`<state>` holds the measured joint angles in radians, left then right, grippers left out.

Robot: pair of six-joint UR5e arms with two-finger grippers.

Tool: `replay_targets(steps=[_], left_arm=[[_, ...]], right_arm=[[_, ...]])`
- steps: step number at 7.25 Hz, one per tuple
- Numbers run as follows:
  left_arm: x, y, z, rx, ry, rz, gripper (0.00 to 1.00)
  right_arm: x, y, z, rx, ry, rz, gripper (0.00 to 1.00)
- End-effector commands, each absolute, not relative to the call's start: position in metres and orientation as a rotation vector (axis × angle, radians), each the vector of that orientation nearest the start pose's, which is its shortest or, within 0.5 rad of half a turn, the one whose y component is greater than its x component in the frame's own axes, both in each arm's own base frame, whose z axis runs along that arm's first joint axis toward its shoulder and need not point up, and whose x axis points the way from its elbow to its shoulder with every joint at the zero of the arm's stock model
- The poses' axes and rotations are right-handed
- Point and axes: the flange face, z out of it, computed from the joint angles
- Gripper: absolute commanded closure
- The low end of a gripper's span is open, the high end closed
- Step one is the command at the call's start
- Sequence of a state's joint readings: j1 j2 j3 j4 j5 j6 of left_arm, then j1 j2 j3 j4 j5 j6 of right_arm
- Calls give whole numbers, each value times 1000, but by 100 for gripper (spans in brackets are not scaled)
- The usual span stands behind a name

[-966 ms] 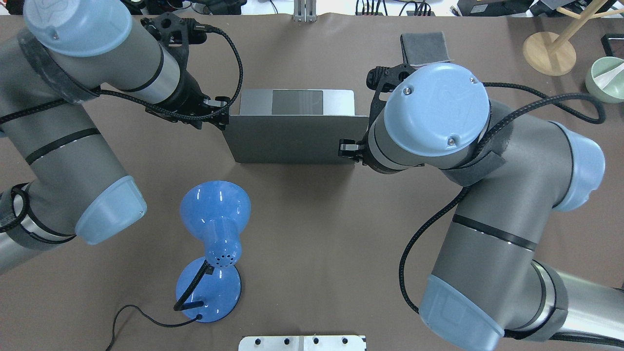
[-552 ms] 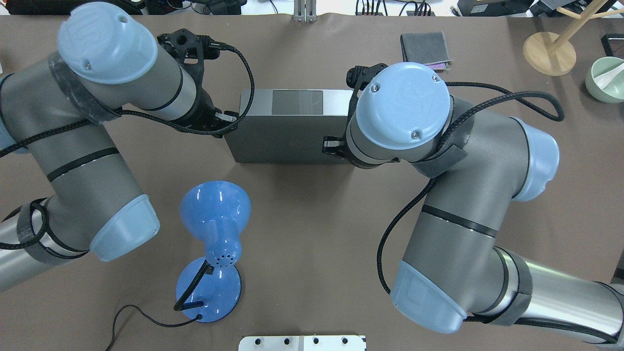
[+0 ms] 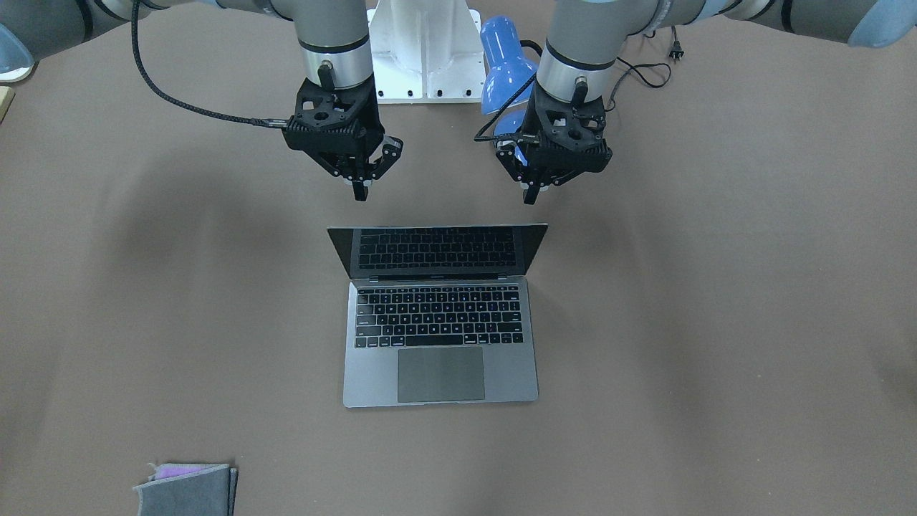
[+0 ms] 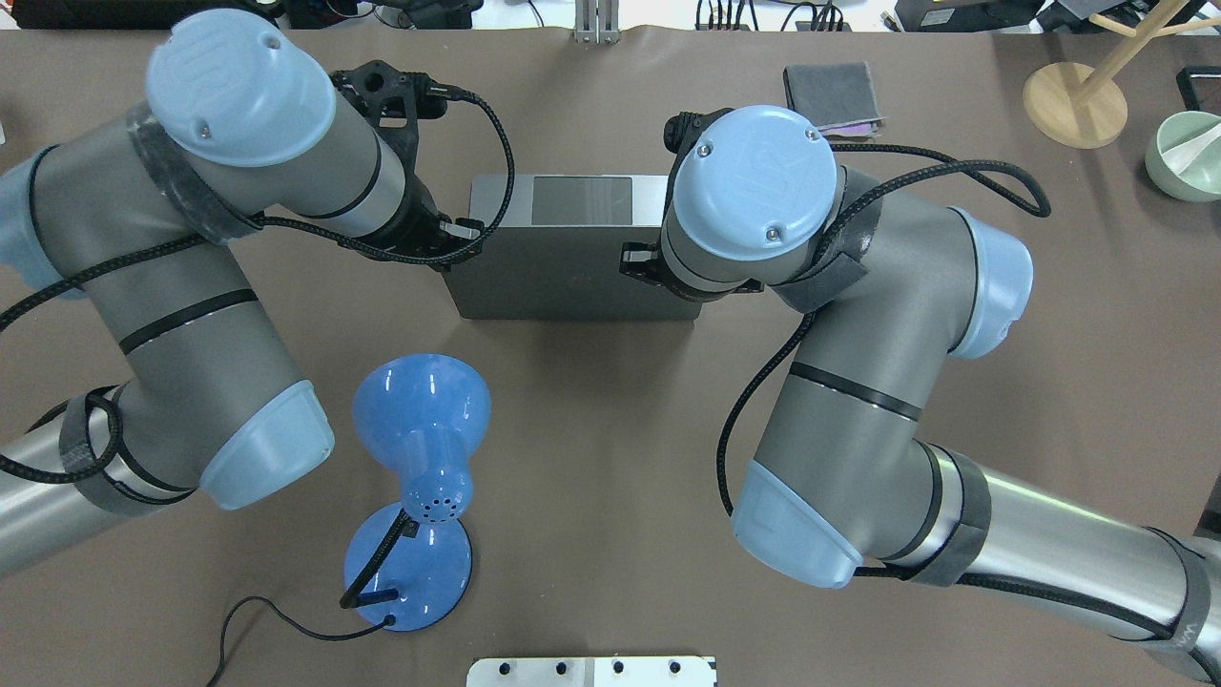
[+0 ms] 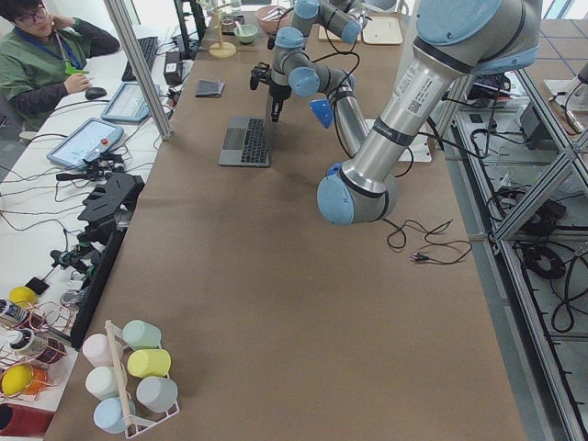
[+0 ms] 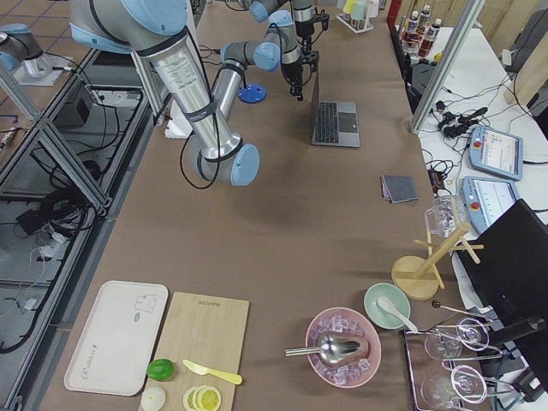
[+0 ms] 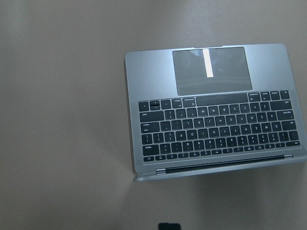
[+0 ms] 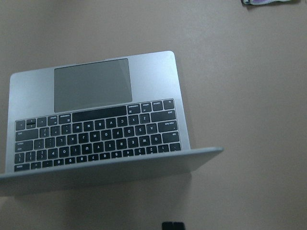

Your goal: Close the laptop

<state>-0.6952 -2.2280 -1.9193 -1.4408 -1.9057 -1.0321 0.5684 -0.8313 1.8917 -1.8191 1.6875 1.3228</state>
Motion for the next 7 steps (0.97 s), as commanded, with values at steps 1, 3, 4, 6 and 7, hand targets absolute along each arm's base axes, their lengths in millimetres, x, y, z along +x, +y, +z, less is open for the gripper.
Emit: replay_targets(steps=[1, 3, 4, 6, 7], left_arm=[[410, -468, 148, 242, 886, 6, 100], [423, -480, 156, 244, 884, 10, 100], [430, -486, 159, 256, 893, 16, 100], [436, -491, 157, 256, 889, 21, 100], [440, -498, 154, 263, 888, 22, 100]], right_arm=[[-462, -462, 116, 228, -780, 270, 100], [-468, -477, 121, 232, -789, 276, 100], [-470, -485, 126, 239, -787, 276, 100], [-470, -500, 131, 240, -790, 276, 100], [-473, -510, 130, 249, -789, 271, 100]])
